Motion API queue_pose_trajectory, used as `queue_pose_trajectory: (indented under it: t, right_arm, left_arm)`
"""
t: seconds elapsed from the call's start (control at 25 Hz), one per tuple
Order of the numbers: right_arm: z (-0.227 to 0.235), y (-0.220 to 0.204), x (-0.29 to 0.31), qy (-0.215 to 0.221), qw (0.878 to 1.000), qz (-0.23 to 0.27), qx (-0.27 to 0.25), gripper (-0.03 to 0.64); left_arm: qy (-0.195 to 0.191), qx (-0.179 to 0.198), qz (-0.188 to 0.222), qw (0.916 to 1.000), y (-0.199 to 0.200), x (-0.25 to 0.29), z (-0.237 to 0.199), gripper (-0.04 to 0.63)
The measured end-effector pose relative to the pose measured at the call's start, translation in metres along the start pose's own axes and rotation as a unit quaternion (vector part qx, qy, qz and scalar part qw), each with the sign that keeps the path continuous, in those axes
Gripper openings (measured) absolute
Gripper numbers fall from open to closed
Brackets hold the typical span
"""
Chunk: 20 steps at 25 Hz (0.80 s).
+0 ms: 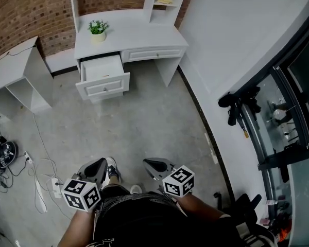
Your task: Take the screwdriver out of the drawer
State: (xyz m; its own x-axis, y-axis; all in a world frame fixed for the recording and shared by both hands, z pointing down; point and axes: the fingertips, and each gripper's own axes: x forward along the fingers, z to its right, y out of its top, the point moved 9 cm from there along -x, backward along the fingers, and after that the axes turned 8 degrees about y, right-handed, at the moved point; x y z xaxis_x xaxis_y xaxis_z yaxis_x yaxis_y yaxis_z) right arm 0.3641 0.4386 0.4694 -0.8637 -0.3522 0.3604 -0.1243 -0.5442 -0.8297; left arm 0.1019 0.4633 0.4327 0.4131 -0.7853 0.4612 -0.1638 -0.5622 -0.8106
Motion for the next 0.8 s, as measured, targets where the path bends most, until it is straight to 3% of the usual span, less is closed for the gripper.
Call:
queue_pose_trajectory:
  t: [0.8]
  right_arm:
    - [0.066,0.112,0.128,-0.004,0.999,-0.027,-0.021,0.006]
  left_arm:
    - [-0.006,-0.001,0.012,0.9999,0.112,0.082,-0.120,0.018]
